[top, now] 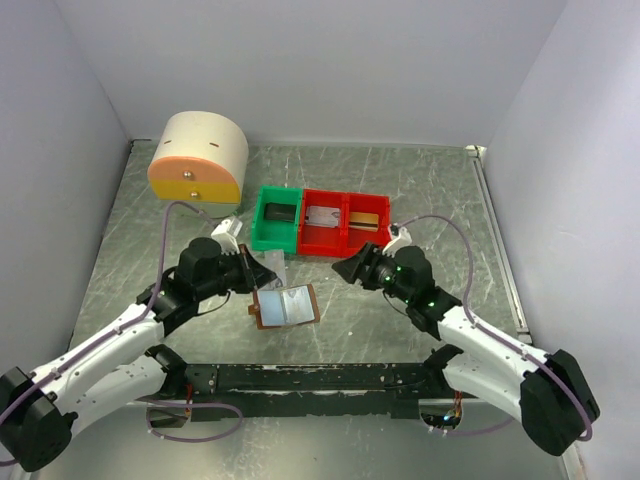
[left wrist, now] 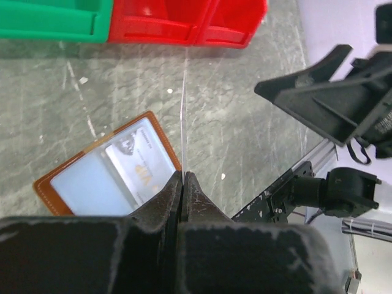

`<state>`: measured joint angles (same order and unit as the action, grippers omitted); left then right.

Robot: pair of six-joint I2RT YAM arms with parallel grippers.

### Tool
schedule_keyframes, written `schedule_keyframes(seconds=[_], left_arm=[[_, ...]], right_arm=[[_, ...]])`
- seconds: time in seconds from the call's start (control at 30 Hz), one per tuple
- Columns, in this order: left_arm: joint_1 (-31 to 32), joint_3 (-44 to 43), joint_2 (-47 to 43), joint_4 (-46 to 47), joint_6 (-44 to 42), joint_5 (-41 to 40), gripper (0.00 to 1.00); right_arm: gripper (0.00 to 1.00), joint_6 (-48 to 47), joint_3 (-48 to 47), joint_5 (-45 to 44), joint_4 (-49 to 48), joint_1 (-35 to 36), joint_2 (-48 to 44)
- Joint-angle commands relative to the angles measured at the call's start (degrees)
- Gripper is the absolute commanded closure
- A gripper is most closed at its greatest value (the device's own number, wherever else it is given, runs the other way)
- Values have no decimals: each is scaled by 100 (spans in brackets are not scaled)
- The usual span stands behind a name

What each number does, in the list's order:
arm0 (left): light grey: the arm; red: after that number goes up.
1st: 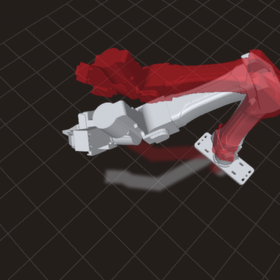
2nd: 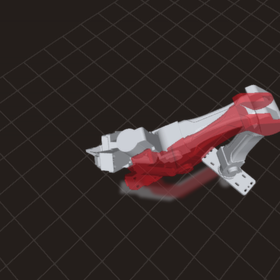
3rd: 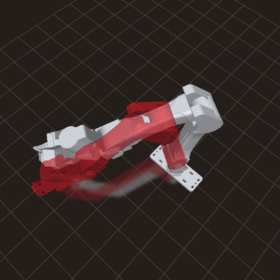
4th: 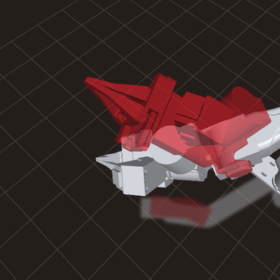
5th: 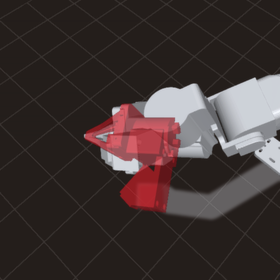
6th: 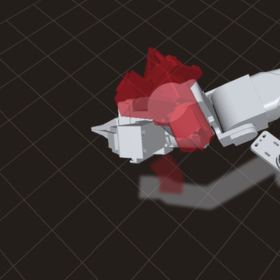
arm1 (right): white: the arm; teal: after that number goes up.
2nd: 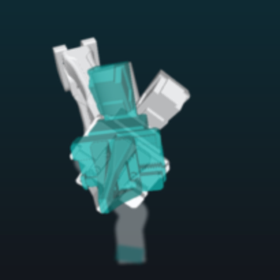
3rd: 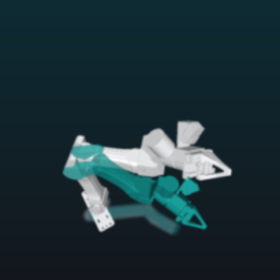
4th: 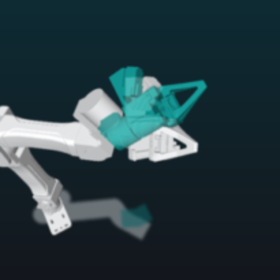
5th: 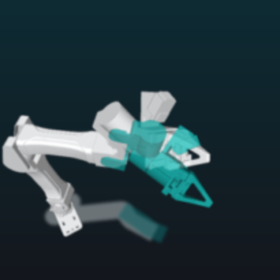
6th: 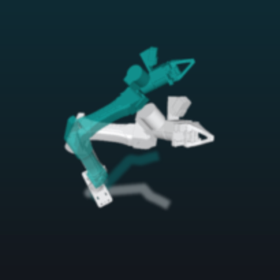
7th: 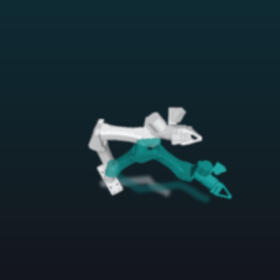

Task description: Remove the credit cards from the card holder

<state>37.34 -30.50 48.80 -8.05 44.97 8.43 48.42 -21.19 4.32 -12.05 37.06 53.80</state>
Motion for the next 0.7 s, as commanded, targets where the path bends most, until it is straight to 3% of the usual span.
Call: schedule_keyframes(seconds=[0.0,0.27,0.57,0.67], left_arm=[[23,-78,6,778,-308,798,93],[27,156,358,2123,-45,2159,93],[27,-8,437,2403,25,2539,93],[22,-29,466,2457,81,2644,93]], right_arm=[[36,208,251,1581,-805,-644,-4],[36,1029,467,3096,-3104,-682,576],[45,988,11,3663,-3342,-464,901],[47,1358,54,3812,-4044,-423,1035]])
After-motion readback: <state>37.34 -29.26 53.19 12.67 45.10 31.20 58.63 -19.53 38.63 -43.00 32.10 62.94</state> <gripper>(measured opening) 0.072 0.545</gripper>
